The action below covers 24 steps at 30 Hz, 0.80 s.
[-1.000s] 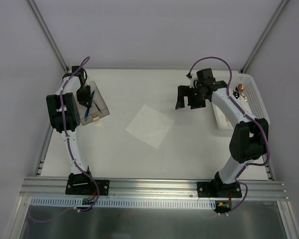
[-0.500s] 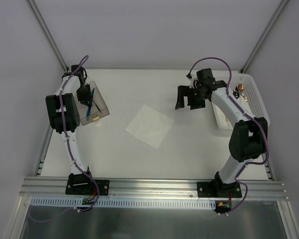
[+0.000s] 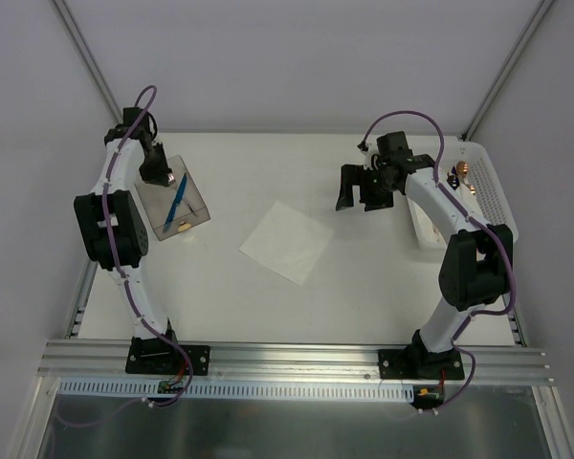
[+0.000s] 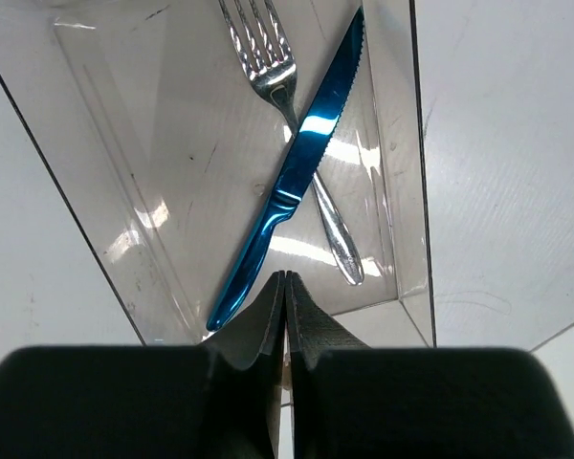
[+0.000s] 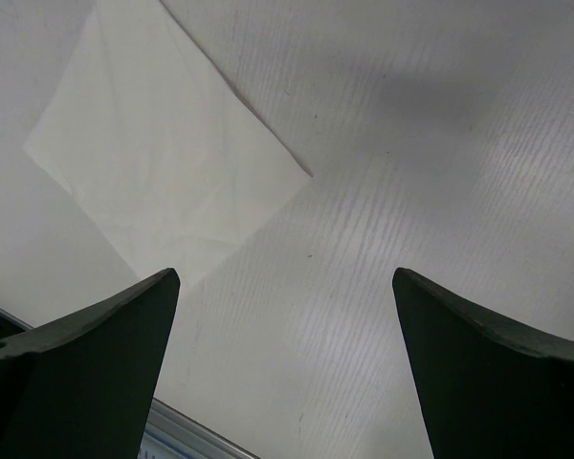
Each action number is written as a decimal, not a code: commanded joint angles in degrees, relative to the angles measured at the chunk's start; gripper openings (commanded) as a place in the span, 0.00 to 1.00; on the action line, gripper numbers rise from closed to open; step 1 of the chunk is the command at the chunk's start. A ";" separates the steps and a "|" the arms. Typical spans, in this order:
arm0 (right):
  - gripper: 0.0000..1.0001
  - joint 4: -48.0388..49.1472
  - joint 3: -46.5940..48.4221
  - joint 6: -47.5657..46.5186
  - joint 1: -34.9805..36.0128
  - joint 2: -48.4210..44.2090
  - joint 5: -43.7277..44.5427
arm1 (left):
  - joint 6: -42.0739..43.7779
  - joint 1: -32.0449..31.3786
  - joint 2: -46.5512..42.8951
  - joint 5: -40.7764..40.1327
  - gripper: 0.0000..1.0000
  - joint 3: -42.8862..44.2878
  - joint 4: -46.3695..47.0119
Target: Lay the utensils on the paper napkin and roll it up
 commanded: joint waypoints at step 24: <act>0.99 -0.41 -0.54 0.24 -0.46 -0.98 -0.15 | 9.57 0.01 9.96 -0.54 0.32 1.86 -3.23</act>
